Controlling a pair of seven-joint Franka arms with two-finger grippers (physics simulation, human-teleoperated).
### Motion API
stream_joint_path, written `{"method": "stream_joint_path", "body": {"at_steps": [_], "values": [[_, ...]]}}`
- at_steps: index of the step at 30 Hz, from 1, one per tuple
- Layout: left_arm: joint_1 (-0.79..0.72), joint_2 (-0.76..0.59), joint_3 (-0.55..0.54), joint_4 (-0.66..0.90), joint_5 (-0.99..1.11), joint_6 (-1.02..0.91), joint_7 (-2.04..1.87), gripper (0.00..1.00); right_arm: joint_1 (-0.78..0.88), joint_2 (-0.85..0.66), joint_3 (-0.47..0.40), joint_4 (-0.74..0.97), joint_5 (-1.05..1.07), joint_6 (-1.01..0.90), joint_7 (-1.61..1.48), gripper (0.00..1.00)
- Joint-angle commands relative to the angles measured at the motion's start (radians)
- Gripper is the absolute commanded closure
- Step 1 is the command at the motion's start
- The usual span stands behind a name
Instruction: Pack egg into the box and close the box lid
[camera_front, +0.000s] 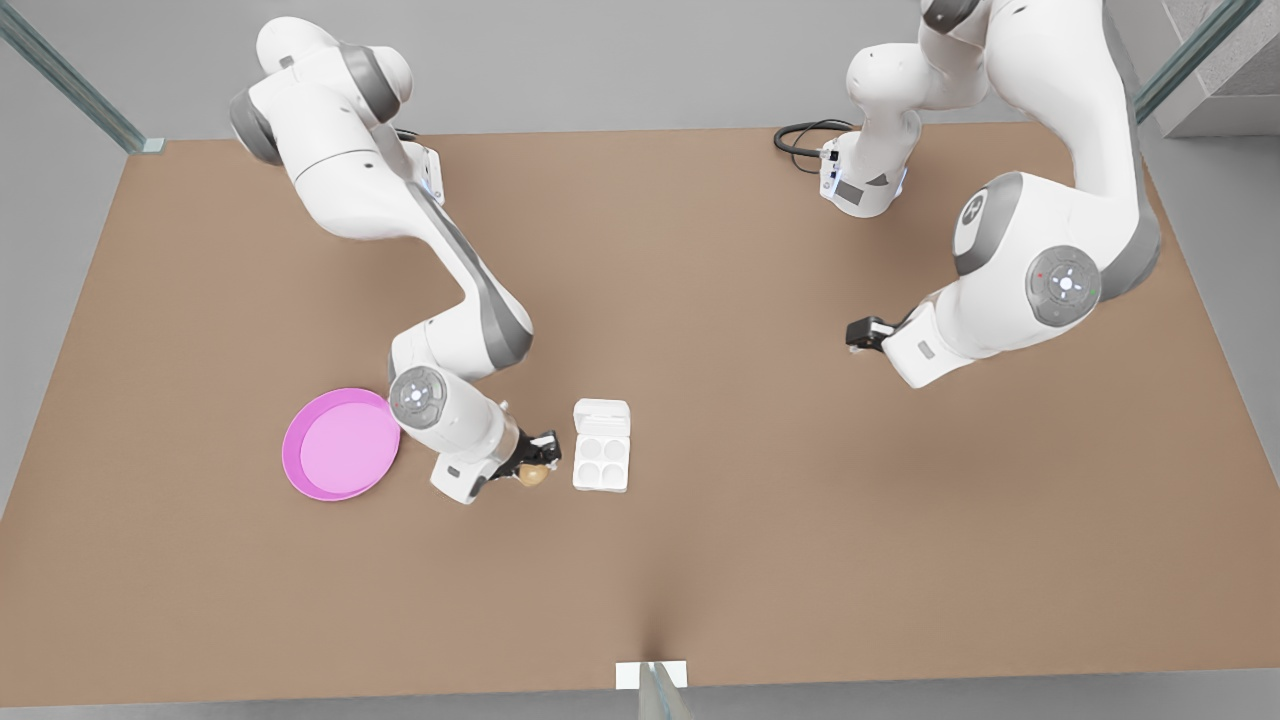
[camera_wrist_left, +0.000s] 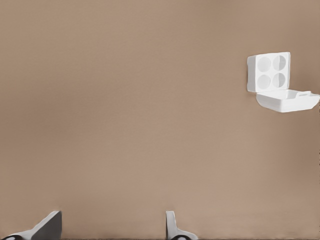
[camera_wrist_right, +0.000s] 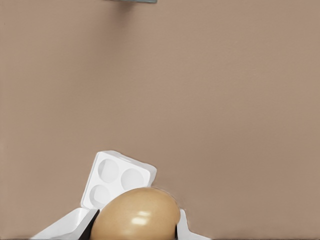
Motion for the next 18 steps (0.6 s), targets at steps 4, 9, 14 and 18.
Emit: {"method": "stream_joint_path", "body": {"at_steps": [4,9,14,18], "values": [[0.004,0.005,-0.003,0.001,0.001,-0.081,0.005,0.0,0.007,0.031,0.026,0.002,-0.049,-0.06,0.67,0.4],[0.004,0.005,-0.003,0.001,0.002,-0.081,0.001,0.0,0.016,0.103,0.02,0.023,-0.052,0.118,0.673,0.39],[0.004,0.007,0.0,0.001,0.004,-0.078,0.001,0.0,0.023,0.163,0.024,0.091,-0.049,0.163,0.677,0.39],[0.004,0.007,0.0,0.001,0.005,-0.084,0.001,0.0,0.059,0.164,0.027,0.117,-0.05,0.146,0.726,0.39]]}}
